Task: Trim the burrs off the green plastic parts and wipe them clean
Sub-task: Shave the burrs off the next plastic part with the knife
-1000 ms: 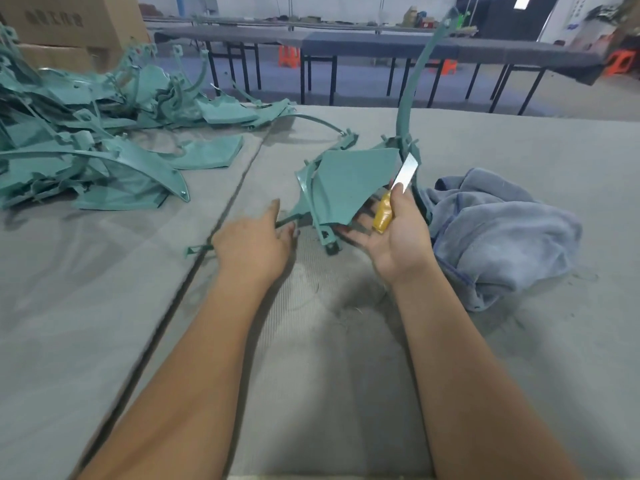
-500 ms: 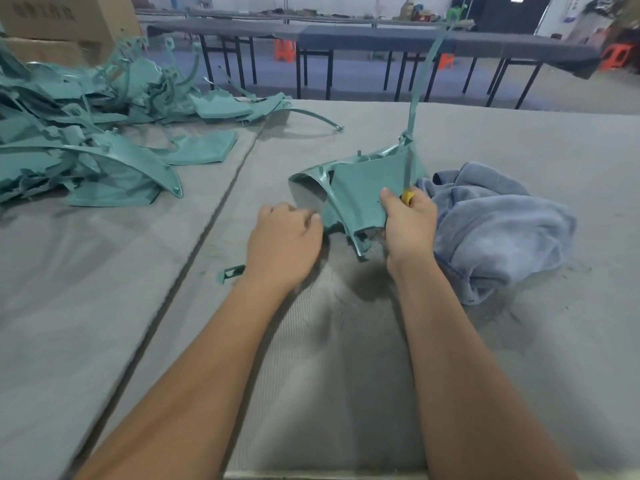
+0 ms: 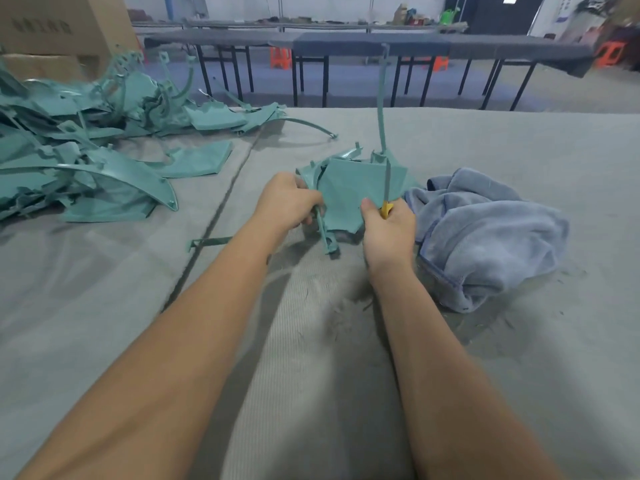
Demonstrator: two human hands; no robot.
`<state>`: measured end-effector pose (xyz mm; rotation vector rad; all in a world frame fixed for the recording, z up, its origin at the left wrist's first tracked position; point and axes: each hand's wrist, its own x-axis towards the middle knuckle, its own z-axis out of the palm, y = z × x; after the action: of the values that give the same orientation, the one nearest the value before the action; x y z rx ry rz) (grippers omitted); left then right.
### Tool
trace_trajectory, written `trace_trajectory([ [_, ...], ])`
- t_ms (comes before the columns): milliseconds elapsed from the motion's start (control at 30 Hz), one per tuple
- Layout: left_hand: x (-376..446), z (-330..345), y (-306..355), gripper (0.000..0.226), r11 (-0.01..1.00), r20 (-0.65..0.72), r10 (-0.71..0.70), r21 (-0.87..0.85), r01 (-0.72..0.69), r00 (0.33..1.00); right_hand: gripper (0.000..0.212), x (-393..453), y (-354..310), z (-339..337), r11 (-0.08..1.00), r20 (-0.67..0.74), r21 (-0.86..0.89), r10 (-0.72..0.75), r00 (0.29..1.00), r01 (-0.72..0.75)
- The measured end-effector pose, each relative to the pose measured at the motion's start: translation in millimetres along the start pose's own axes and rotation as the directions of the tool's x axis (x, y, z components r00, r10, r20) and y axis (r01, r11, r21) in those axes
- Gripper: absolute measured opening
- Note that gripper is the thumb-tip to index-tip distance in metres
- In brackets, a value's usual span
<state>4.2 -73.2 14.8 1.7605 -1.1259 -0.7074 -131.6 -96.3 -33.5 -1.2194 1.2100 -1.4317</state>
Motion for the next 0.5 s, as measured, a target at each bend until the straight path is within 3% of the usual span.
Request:
trace_trajectory([
  [100, -5.1, 7.3, -5.8, 0.013, 0.992, -0.022, -0.003, -0.123, 0.0, 1.0, 0.036, 0.0, -0.3, 0.7, 0.999, -0.039, -0.034, -0.034, 0.999, 0.033],
  [233, -4.7, 2.3, -9.9, 0.017, 0.964, -0.159, -0.053, -0.267, 0.009, 0.986, 0.016, -3.3, -1.3, 0.7, 0.997, -0.042, -0.034, -0.065, 0.997, 0.063],
  [367, 4.7, -21.0, -6.3, 0.014, 0.982, -0.162, -0.007, -0.19, -0.024, 0.987, 0.021, -3.9, -4.6, 0.0, 0.998, -0.001, 0.013, -0.068, 0.998, 0.068],
  [500, 23.8, -45.7, -11.1, 0.019, 0.992, -0.317, 0.058, -0.087, -0.089, 0.947, 0.033, -4.4, -6.3, -2.8, 0.997, 0.091, 0.026, -0.073, 0.993, 0.071],
])
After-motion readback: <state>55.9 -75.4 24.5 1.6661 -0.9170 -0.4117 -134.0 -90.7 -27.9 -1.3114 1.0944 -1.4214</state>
